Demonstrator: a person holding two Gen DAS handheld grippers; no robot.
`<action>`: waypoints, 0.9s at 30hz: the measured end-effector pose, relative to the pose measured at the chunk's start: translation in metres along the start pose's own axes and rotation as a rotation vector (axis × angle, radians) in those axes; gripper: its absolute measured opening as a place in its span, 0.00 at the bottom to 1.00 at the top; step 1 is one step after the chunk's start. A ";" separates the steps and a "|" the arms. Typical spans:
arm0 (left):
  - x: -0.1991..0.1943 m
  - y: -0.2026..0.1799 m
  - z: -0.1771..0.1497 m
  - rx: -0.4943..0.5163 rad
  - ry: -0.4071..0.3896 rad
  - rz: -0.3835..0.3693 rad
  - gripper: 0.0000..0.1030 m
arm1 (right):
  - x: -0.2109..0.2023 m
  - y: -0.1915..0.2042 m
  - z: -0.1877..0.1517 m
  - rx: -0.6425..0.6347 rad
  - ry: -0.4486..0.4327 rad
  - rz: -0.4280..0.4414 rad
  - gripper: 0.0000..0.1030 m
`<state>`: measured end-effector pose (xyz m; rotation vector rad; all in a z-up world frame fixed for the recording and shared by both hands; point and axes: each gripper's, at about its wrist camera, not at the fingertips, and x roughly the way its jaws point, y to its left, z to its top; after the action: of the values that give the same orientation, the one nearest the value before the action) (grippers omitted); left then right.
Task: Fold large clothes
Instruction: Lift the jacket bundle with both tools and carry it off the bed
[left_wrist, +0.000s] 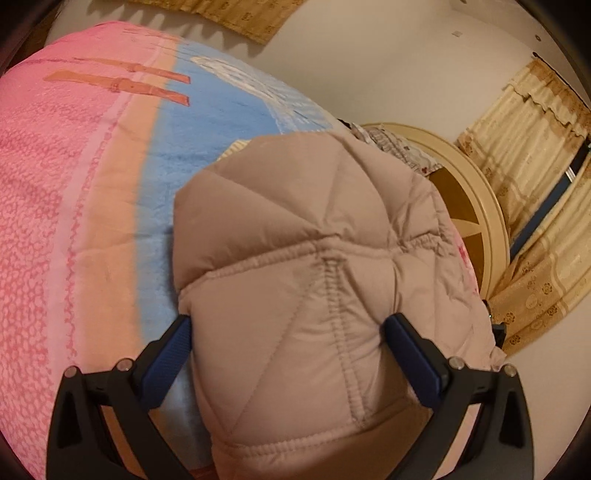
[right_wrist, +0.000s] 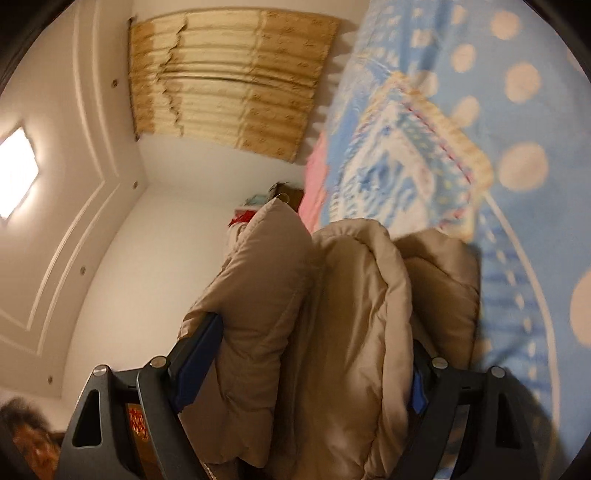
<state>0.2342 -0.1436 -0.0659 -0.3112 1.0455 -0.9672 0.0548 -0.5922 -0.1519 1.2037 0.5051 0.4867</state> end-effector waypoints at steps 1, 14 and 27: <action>0.001 0.000 0.000 0.002 0.001 -0.009 1.00 | -0.001 -0.001 -0.001 0.006 -0.006 0.020 0.82; 0.003 -0.020 0.001 0.095 0.009 0.072 1.00 | 0.015 0.022 -0.003 -0.119 0.087 -0.089 0.89; 0.016 -0.059 -0.018 0.253 -0.066 0.309 0.89 | 0.107 0.029 -0.011 -0.271 0.277 -0.409 0.98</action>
<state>0.1902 -0.1859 -0.0468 0.0283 0.8687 -0.7922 0.1302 -0.5116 -0.1386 0.7489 0.8723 0.3558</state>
